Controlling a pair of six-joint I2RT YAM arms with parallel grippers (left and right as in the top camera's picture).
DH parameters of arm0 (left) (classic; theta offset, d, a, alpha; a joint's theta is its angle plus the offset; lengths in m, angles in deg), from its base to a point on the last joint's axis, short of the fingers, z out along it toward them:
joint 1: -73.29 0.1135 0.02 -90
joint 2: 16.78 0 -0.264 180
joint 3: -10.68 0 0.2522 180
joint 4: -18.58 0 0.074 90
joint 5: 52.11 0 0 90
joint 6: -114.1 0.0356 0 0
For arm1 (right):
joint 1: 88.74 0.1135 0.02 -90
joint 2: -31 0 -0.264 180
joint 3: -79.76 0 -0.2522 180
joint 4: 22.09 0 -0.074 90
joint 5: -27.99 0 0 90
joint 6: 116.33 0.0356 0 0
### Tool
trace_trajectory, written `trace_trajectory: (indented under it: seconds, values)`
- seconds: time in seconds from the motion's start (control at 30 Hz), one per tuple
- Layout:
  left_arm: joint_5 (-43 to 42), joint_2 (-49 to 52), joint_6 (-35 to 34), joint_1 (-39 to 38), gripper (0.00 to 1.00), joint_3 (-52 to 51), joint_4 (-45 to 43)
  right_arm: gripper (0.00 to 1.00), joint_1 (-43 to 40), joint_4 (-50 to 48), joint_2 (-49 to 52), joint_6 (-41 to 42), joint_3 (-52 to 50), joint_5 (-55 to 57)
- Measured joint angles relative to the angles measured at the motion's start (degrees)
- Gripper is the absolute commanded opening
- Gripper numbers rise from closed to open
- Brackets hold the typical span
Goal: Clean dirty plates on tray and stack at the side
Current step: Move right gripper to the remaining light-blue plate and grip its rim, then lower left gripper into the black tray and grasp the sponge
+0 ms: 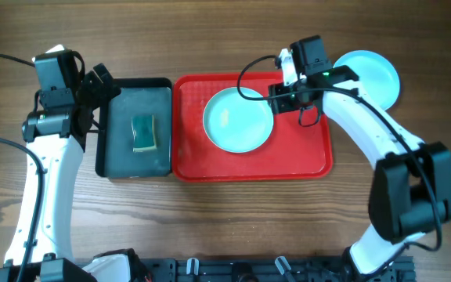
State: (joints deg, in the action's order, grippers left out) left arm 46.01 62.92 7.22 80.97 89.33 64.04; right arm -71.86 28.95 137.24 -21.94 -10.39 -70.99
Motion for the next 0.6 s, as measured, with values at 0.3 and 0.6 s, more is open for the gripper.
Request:
trace_trajectory:
  seconds: [0.3,0.6]
  values:
    - [0.00,0.00,0.00,0.00,1.00,0.00,0.00,0.43,0.70,0.94,2.64,0.96,-0.31,-0.46]
    - [0.00,0.00,0.00,0.00,1.00,0.00,-0.02,0.28,0.70,0.85,2.64,1.77,-0.31,-0.68]
